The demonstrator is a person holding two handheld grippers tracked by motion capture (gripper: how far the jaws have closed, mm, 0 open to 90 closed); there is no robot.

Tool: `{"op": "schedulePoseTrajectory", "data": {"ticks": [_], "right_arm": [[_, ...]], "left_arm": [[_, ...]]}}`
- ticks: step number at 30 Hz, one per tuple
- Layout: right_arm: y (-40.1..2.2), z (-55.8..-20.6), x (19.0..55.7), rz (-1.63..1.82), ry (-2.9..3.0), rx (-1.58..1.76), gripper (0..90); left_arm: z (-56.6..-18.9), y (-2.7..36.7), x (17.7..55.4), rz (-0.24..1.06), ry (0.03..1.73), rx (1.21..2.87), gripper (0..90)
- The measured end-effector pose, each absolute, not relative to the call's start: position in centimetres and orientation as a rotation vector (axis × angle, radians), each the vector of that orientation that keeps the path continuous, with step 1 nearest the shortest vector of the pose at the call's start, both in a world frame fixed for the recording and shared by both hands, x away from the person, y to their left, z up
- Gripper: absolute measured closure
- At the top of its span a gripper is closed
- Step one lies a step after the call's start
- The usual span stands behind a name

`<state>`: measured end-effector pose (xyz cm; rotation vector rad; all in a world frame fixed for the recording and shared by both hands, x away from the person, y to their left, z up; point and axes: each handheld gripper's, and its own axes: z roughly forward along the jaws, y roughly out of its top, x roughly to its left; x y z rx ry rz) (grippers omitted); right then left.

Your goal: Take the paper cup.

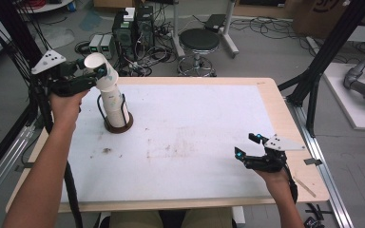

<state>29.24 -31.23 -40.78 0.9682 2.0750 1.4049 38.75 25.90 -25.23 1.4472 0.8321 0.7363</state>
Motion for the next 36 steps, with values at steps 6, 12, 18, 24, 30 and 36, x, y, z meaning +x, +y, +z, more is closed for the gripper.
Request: {"op": "schedulePoseTrajectory", "data": {"ticks": [6, 12, 18, 24, 30, 36], "right_arm": [[-31.1, -40.7, 29.2, 1.408, 2.078, 0.971, 20.0], [-30.9, -40.7, 29.2, 1.408, 2.081, 0.96, 20.0], [-30.6, -40.7, 29.3, 1.416, 2.095, 0.951, 20.0], [-29.9, -40.8, 29.5, 1.436, 2.115, 0.934, 20.0], [-29.4, -40.9, 29.8, 1.434, 2.143, 0.928, 20.0], [-29.2, -41.1, 29.7, 1.445, 2.158, 0.918, 20.0]], "left_arm": [[-23.5, 25.3, 37.0, 0.759, 0.775, 1.431, 35.9], [-23.9, 24.1, 35.7, 0.679, 0.723, 1.431, 35.9], [-26.1, 21.9, 34.7, 0.568, 0.663, 1.48, 35.8], [-28.6, 19.9, 34.0, 0.521, 0.629, 1.528, 35.8], [-31.0, 18.7, 34.2, 0.448, 0.6, 1.551, 35.8], [-32.7, 17.6, 34.1, 0.408, 0.6, 1.583, 35.8]]}}
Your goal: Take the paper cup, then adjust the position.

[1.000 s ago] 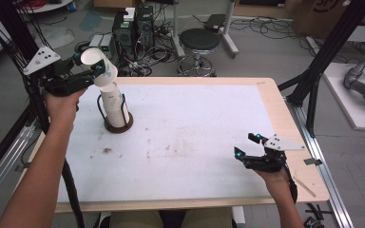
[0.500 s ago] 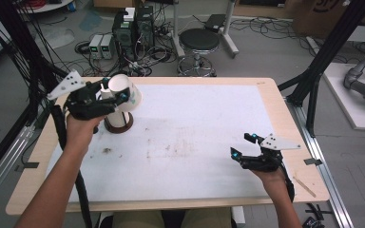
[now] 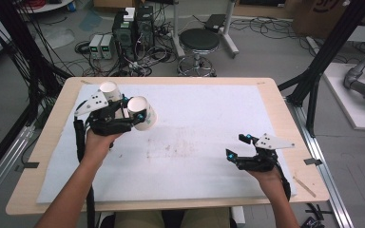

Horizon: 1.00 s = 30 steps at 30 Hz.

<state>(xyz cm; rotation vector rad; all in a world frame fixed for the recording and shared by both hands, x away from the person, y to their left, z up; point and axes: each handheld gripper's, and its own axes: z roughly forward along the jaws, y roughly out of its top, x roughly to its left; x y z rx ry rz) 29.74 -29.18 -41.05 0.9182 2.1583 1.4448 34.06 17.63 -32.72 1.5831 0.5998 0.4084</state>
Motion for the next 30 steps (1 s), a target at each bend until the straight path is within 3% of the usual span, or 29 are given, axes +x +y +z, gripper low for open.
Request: {"op": "schedulePoseTrajectory", "data": {"ticks": [17, 30], "right_arm": [[-28.2, -40.7, 29.3, 1.51, 2.198, 0.868, 20.0], [-24.3, -40.1, 29.5, 1.662, 2.307, 0.73, 19.9]], "left_arm": [[-34.3, 15.8, 34.0, 0.328, 0.563, 1.62, 35.8], [-35.6, 13.7, 32.7, 0.273, 0.521, 1.656, 35.8]]}}
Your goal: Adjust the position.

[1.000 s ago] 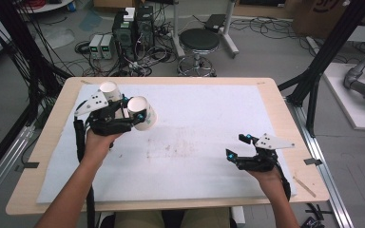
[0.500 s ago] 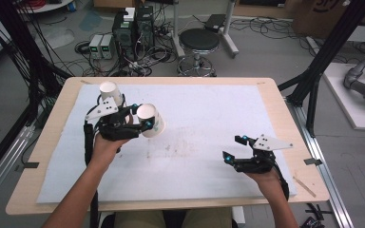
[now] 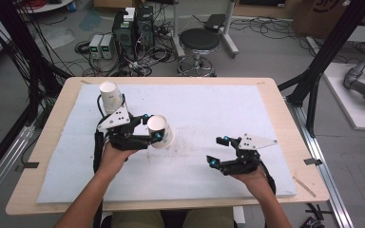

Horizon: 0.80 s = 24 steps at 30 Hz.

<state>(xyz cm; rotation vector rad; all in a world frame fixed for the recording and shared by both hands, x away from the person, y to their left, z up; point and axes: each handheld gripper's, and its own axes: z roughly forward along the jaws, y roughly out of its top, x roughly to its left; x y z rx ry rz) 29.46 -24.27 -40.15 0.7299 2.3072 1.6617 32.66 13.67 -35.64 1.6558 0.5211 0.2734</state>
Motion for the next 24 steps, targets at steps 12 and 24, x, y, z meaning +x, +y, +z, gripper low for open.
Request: {"op": "schedulePoseTrajectory", "data": {"ticks": [12, 24], "right_arm": [[-21.1, -39.8, 30.8, 1.71, 2.389, 0.604, 19.9], [-19.3, -39.9, 31.6, 1.71, 2.445, 0.518, 19.9]], "left_arm": [[-36.0, 12.4, 32.4, 0.239, 0.488, 1.68, 35.9], [-36.0, 11.5, 32.2, 0.185, 0.427, 1.719, 35.9]]}}
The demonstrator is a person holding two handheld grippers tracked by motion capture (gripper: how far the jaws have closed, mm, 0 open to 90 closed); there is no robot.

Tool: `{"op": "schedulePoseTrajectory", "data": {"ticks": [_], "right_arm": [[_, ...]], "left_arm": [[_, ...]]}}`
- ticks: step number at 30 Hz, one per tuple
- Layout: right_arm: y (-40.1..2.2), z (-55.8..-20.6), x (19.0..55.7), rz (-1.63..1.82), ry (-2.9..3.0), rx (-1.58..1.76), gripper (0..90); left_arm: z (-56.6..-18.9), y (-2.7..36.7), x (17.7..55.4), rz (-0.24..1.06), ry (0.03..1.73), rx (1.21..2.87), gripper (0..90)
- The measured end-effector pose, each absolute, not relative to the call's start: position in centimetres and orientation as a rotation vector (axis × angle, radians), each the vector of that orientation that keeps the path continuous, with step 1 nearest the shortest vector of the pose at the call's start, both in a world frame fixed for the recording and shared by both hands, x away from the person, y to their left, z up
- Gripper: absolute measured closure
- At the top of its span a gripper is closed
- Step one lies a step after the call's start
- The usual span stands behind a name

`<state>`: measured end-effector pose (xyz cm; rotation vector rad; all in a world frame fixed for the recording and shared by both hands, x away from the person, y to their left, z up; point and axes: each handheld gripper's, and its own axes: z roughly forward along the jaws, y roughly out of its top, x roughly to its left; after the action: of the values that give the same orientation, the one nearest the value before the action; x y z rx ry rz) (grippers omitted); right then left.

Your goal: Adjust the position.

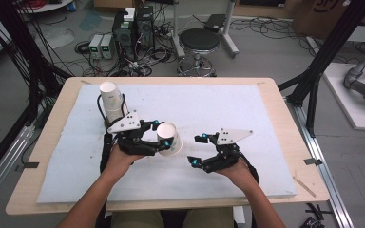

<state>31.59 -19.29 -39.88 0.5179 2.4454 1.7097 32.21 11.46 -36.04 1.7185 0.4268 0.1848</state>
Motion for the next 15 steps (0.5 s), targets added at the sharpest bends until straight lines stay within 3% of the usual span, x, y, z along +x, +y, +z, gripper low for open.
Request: {"op": "schedulePoseTrajectory", "data": {"ticks": [15], "right_arm": [[-18.1, -40.0, 31.6, 1.771, 2.481, 0.436, 20.0]], "left_arm": [[-36.2, 9.0, 31.9, 0.085, 0.308, 1.749, 35.9]]}}
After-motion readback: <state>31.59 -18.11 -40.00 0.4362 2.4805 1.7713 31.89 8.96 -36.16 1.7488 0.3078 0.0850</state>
